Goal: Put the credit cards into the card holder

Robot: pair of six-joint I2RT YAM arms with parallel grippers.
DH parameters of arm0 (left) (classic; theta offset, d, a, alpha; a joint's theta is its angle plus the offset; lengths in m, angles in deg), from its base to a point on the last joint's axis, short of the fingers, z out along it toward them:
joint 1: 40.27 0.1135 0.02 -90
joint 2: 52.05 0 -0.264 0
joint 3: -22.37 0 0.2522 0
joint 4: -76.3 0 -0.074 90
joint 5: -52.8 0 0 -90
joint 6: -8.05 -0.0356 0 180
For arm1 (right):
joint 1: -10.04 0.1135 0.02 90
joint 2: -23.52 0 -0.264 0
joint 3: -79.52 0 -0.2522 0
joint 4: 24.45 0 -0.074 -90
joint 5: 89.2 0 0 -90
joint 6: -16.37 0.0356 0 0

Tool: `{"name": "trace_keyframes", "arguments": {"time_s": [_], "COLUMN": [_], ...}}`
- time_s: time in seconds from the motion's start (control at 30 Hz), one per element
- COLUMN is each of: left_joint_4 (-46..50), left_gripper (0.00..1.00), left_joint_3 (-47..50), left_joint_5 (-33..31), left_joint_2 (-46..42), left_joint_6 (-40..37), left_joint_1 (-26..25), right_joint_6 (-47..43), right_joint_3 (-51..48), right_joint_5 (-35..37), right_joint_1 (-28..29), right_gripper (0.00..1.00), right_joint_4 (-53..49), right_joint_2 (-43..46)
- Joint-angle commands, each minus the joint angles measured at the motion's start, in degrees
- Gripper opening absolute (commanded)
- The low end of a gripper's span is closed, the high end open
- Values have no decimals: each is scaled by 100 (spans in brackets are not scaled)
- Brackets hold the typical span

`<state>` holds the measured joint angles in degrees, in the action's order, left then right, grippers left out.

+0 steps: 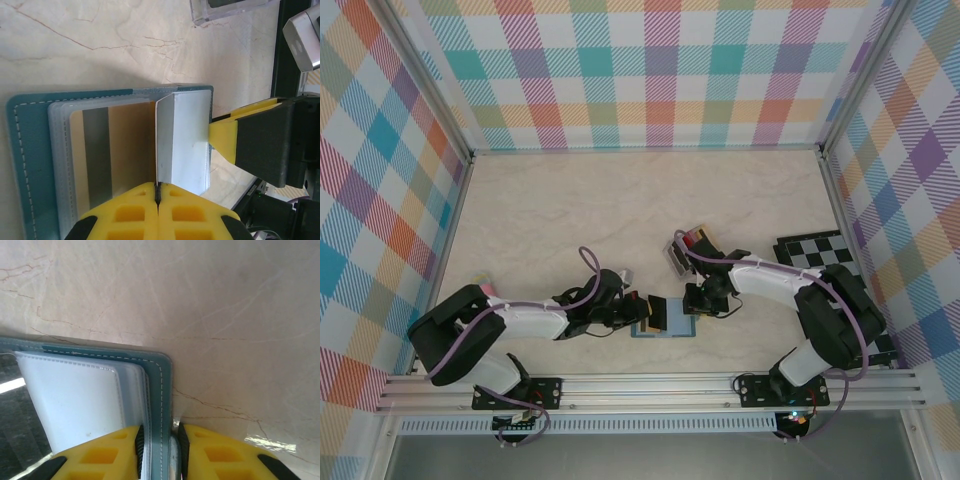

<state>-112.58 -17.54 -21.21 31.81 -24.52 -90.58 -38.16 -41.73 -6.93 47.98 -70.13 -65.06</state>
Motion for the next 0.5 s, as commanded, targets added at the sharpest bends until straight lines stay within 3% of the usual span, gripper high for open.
{"name": "trace_keyframes", "arguments": {"time_s": [0.0, 0.2, 0.47], "left_joint_4": [162, 356, -191], "left_gripper": [0, 0, 0], "left_joint_3": [143, 184, 80], "left_joint_5": [-197, -296, -27], "left_joint_2": [-224, -535, -44], "left_joint_6": [27, -38, 86], "left_joint_1": [-104, -103, -120], "right_joint_6": [40, 65, 83], "right_joint_3": [-131, -138, -162], "right_joint_5": [34, 43, -26], "right_joint_1": [30, 30, 29], "right_gripper": [26, 25, 25], "right_joint_4": [96, 116, 166], "right_joint_2": [-208, -221, -263]}}
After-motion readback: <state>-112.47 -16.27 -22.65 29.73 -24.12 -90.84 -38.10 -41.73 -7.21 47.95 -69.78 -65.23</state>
